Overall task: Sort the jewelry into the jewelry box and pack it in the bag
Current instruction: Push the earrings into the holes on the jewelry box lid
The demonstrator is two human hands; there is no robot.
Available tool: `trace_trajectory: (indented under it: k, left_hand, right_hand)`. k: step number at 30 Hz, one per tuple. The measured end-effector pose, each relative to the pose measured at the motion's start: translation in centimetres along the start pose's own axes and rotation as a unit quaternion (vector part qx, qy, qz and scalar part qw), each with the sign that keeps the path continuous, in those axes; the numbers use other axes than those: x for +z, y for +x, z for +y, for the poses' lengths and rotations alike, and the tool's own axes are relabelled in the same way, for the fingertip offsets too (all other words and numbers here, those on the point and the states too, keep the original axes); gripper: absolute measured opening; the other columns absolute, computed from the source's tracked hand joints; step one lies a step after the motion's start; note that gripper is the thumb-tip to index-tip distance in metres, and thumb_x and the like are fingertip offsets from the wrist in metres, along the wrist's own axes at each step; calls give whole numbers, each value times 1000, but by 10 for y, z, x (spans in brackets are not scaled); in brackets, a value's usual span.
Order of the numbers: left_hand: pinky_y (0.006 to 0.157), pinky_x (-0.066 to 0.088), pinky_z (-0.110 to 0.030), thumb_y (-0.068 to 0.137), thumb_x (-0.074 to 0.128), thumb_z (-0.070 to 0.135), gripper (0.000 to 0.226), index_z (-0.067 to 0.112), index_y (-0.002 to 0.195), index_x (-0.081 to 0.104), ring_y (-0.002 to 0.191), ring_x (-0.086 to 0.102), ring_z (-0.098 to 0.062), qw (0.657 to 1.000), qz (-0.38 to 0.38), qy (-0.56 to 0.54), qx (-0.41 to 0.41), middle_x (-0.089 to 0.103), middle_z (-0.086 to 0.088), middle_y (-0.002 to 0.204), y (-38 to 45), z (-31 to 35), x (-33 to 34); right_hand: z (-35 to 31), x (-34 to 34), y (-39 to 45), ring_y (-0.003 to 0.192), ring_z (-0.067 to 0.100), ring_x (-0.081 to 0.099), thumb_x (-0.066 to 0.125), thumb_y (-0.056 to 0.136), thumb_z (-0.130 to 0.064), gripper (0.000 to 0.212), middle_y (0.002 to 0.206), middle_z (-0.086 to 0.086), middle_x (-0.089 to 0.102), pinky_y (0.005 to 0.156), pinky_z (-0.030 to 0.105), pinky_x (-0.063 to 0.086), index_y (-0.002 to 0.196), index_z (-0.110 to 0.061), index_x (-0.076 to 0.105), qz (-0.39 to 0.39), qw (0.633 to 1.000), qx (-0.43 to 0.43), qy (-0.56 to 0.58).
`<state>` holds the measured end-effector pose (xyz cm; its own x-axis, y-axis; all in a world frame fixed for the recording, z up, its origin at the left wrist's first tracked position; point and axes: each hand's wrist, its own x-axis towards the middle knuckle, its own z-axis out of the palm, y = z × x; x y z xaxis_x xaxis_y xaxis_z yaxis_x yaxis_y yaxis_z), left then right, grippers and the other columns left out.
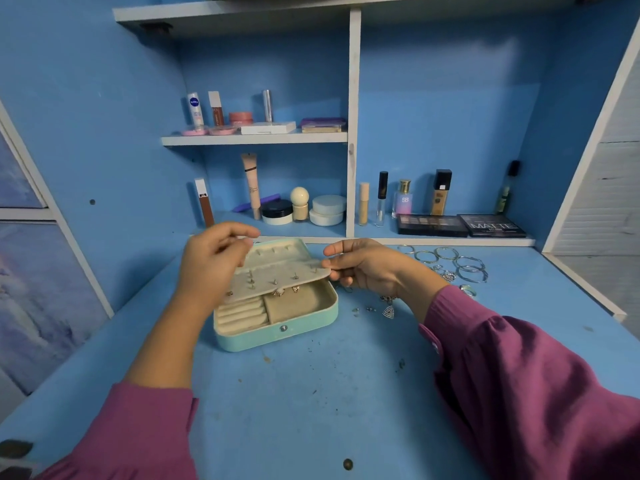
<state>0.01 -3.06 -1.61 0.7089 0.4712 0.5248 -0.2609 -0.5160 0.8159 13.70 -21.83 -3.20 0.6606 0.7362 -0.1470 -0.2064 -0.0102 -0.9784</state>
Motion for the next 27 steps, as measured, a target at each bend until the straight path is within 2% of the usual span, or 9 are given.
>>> trace_trajectory:
  k: [2,5,8,9,10,13,17,22,27]
  left_hand:
    - [57,42,-14,86,61,4,22,25,83,68,52,48,-4,997,-48,-2,63,57,8,54,-11,16,18]
    - [62,45,-28,80,61,22,14,33,82,69,63,55,-20,983,-146,23,113,65,-1,70,-25,27,43]
    - [75,42,-13,79,65,23,10,26,84,73,79,53,2,951,-229,112,173,62,11,73,-34,27,67]
    - [83,39,-12,80,66,21,10,24,86,74,85,49,6,936,-243,157,202,62,13,74,-35,25,74]
    - [91,37,-17,84,65,21,12,24,90,75,92,46,4,918,-254,208,224,63,12,79,-37,23,82]
    - [98,26,-28,94,53,31,23,32,108,71,110,41,-17,867,-268,346,238,62,9,100,-40,20,97]
    - [87,17,-29,98,46,33,27,30,114,68,111,38,-20,824,-274,413,273,58,5,103,-45,24,107]
    - [85,16,-30,95,51,25,22,23,103,71,111,42,-24,812,-270,428,291,60,1,99,-47,23,115]
    - [81,19,-32,88,58,24,15,21,83,73,99,51,-23,804,-235,433,333,63,2,83,-48,17,115]
  right_hand:
    - [1,-2,3,50,11,60,56,86,10,20,59,6,65,41,16,41,86,-10,56,1,1000,2,-4]
    - [4,-4,7,50,12,60,52,87,12,20,63,7,65,42,17,42,89,-7,58,-11,1000,-9,-8]
    - [5,-6,9,54,16,63,46,85,17,25,69,12,64,49,23,52,90,-4,59,-20,1000,-12,-11]
    - [5,-6,9,54,16,63,45,85,19,27,70,12,63,50,24,53,90,-4,59,-21,1000,-10,-6]
    - [6,-6,8,52,16,63,44,85,19,27,70,11,62,49,23,53,89,-4,59,-21,1000,-9,-3]
    - [5,-7,7,53,13,62,44,88,17,28,67,7,63,52,20,53,86,-6,59,-22,1000,-6,2]
    - [4,-5,6,57,13,64,46,90,12,23,72,8,64,55,21,54,88,-7,59,-15,1000,1,4]
    - [3,-4,2,51,10,62,44,91,11,24,58,2,65,49,19,52,87,-8,59,-6,1000,5,-4]
    - [2,-3,1,52,10,63,46,90,12,24,60,4,64,51,19,52,88,-8,59,-4,1000,3,-5]
